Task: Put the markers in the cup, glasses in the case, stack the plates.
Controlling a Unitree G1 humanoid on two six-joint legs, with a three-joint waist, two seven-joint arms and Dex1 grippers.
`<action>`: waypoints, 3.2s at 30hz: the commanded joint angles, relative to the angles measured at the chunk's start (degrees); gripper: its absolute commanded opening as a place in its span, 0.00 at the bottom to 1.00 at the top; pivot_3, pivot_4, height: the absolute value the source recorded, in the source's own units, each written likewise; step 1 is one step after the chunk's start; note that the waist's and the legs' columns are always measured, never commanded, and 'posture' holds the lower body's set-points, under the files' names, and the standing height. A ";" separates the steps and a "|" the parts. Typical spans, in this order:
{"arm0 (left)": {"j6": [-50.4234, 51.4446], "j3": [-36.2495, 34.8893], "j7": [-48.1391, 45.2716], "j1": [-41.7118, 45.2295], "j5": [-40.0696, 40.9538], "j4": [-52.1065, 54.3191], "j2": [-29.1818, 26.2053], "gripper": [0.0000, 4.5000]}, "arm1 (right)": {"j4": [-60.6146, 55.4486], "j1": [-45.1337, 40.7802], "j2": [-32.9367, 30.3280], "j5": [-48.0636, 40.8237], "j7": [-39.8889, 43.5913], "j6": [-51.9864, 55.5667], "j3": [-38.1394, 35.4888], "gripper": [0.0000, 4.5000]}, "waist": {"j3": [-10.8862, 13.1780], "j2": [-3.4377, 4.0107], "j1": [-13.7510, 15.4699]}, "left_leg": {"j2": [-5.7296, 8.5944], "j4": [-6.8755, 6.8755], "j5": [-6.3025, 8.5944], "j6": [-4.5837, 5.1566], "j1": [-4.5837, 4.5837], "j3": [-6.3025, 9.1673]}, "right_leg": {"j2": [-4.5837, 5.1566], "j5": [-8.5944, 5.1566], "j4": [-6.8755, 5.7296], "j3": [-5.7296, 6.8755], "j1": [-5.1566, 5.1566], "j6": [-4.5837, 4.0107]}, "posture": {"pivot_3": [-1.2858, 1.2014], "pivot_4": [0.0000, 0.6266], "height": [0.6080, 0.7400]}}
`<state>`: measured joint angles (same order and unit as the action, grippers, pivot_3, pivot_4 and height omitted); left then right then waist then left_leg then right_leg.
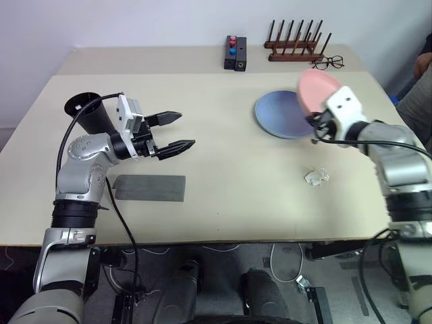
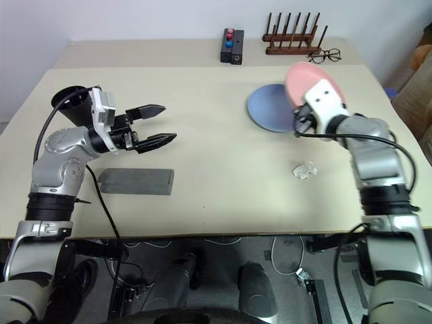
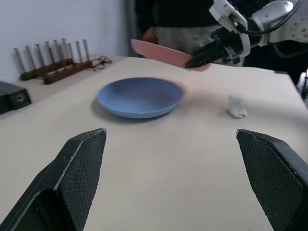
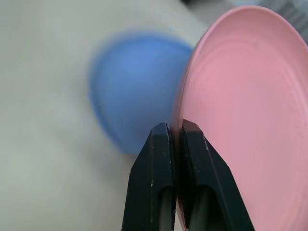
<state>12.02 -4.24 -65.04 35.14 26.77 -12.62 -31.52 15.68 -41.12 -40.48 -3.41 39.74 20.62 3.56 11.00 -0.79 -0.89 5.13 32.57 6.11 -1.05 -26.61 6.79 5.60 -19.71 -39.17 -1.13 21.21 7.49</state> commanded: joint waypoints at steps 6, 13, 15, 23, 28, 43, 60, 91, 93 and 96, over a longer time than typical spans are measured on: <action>2.64 -2.94 4.82 -4.00 2.42 9.16 -0.21 1.00 | 17.02 -8.13 5.74 5.70 -0.58 -10.46 4.45 0.00 | 0.00 0.00 0.06 | 0.04 -0.01 -0.02 -0.02 0.03 -0.01 | 0.00 0.04 0.00 -0.02 0.00 0.07 | 0.52 0.24 1.00; 4.47 -3.57 6.35 -6.17 3.21 12.74 -0.59 1.00 | 24.72 -11.86 7.68 5.03 1.69 -14.81 3.27 0.56 | 0.00 0.00 -0.29 | 0.02 -0.32 -0.11 -0.15 0.16 -0.04 | -0.03 0.05 -0.02 -0.10 0.03 0.05 | 0.52 0.24 1.00; 4.68 -3.48 6.39 -6.14 3.24 12.87 -0.61 1.00 | 25.08 -12.64 8.20 4.14 1.25 -14.27 1.98 0.78 | 0.00 0.01 -0.37 | 0.01 -0.39 -0.13 -0.17 0.18 -0.04 | -0.04 0.05 -0.02 -0.11 0.04 0.05 | 0.52 0.24 1.00; 9.10 -2.44 -0.08 -5.91 8.50 14.54 -2.05 1.00 | 14.04 -10.05 4.45 -7.24 6.93 2.14 -7.68 0.99 | 0.01 0.01 -0.11 | 0.01 -0.41 -0.13 -0.17 0.17 -0.05 | -0.04 0.04 -0.03 -0.14 0.06 0.04 | 0.52 0.24 1.00; 13.68 0.17 -7.36 -6.88 10.97 16.58 -5.68 1.00 | -5.06 2.72 -5.73 -14.36 16.13 16.91 -9.96 0.99 | 0.01 0.01 0.40 | 0.03 -0.46 -0.10 -0.13 0.12 0.01 | -0.01 0.03 0.12 -0.10 0.08 0.02 | 0.52 0.24 1.00; 8.93 3.74 -11.25 -4.48 7.23 12.63 -2.82 1.00 | -15.85 23.62 -15.34 -12.12 14.65 16.88 -10.60 0.99 | -0.03 0.13 0.11 | -0.05 -0.43 -0.07 -0.11 0.14 -0.18 | 0.16 -0.01 0.14 -0.25 0.10 -0.07 | 0.52 0.24 1.00; 6.86 0.48 -5.65 -5.57 6.24 12.62 -2.16 1.00 | -11.64 17.38 -10.42 -13.31 12.01 16.91 -9.64 0.02 | -0.03 0.13 0.09 | -0.05 -0.43 -0.08 -0.10 0.14 -0.15 | 0.12 0.01 0.14 -0.23 0.08 -0.03 | 0.52 0.24 1.00; 7.74 -4.42 9.24 -9.97 7.42 19.45 -0.24 1.00 | 36.39 -17.11 8.38 -3.18 -1.61 -20.50 -8.33 1.00 | -0.02 0.15 -0.36 | -0.03 -0.47 -0.12 -0.14 0.18 -0.15 | -0.06 0.04 0.02 -0.21 0.08 0.02 | 0.52 0.24 1.00; 7.59 -4.89 8.55 -10.28 7.74 19.41 -1.10 1.00 | 31.48 -15.02 8.65 -8.77 3.57 -21.93 -11.94 1.00 | -0.01 0.15 -0.32 | -0.02 -0.47 -0.12 -0.14 0.17 -0.15 | -0.06 0.04 0.03 -0.21 0.08 0.02 | 0.52 0.24 1.00; 7.48 -6.13 6.98 -11.13 8.30 19.10 -2.87 1.00 | 17.63 -7.76 8.95 -18.18 12.56 -15.89 -14.38 1.00 | -0.02 0.13 -0.16 | -0.03 -0.48 -0.12 -0.14 0.18 -0.14 | -0.06 0.04 0.03 -0.20 0.06 0.02 | 0.52 0.24 1.00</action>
<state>19.76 -7.92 -57.11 24.63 33.58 4.88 -33.25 41.24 -51.67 -31.78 -15.83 47.02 2.35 -9.45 10.98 -0.65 -1.05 5.10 32.07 5.99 -1.19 -26.43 6.69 5.54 -19.67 -39.12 -1.31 21.24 7.51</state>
